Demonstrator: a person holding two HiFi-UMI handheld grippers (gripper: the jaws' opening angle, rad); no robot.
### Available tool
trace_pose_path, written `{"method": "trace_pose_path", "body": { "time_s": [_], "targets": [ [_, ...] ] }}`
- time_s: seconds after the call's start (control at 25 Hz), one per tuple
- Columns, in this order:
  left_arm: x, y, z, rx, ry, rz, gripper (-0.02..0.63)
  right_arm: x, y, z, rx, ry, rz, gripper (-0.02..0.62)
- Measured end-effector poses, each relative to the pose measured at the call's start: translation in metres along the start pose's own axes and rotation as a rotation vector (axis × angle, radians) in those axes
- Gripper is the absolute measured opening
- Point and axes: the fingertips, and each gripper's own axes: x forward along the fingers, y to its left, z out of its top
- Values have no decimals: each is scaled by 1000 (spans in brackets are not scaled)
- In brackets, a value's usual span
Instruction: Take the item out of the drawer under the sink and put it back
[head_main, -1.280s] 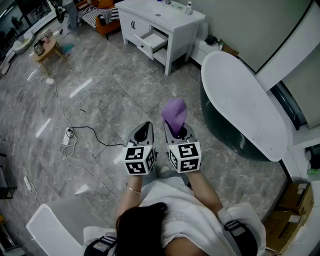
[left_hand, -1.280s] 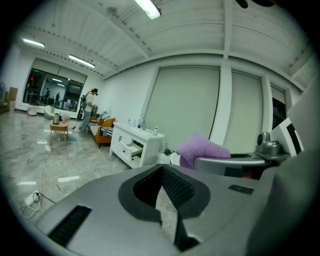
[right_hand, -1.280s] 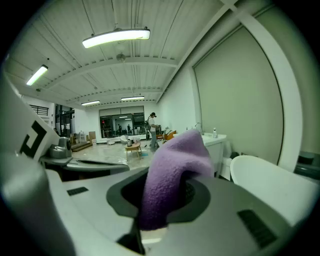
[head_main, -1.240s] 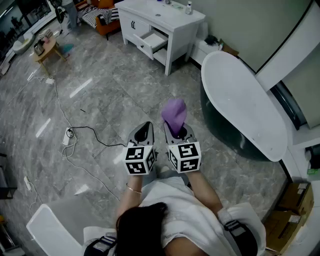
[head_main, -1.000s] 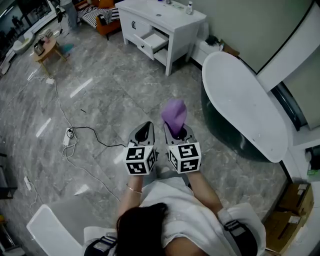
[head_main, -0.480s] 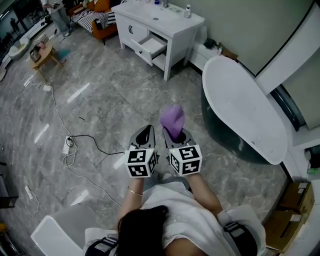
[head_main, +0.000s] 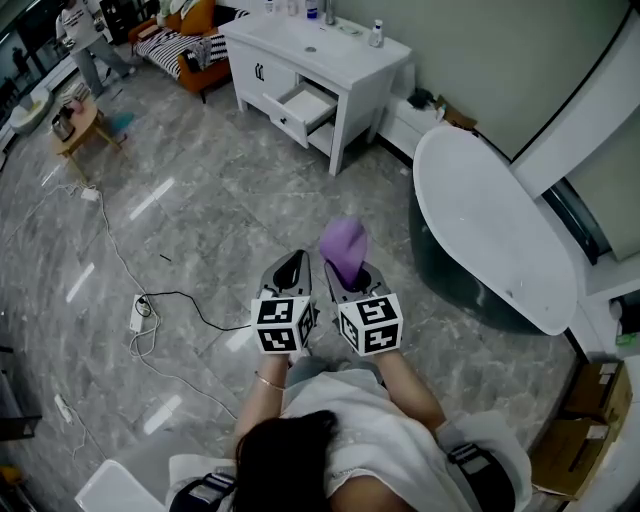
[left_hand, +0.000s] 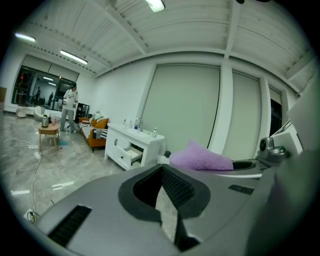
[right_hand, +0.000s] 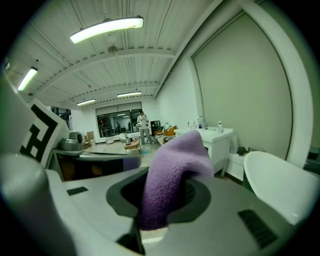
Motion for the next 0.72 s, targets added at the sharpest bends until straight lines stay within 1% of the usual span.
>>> {"method": "trace_pose_path", "body": {
  "time_s": [0.08, 0.12, 0.32, 0.44, 0.52, 0.72],
  "targets": [
    [8, 12, 5, 29, 1, -7, 5, 11, 4, 4, -25, 0, -16, 95],
    [10, 18, 5, 31, 5, -7, 5, 15, 7, 5, -34, -1, -23, 95],
    [17, 44, 1, -16, 29, -23, 5, 35, 12, 12, -21, -6, -16, 95],
    [19, 59, -2, -4, 48, -10, 5, 45, 14, 14, -11, -3, -20, 95],
    [21, 63, 0, 3, 54, -18, 5, 51, 13, 14, -4, -2, -32, 95],
    [26, 69, 10, -11, 39, -31, 5, 63, 12, 14, -1, 22, -47, 95]
  ]
}}
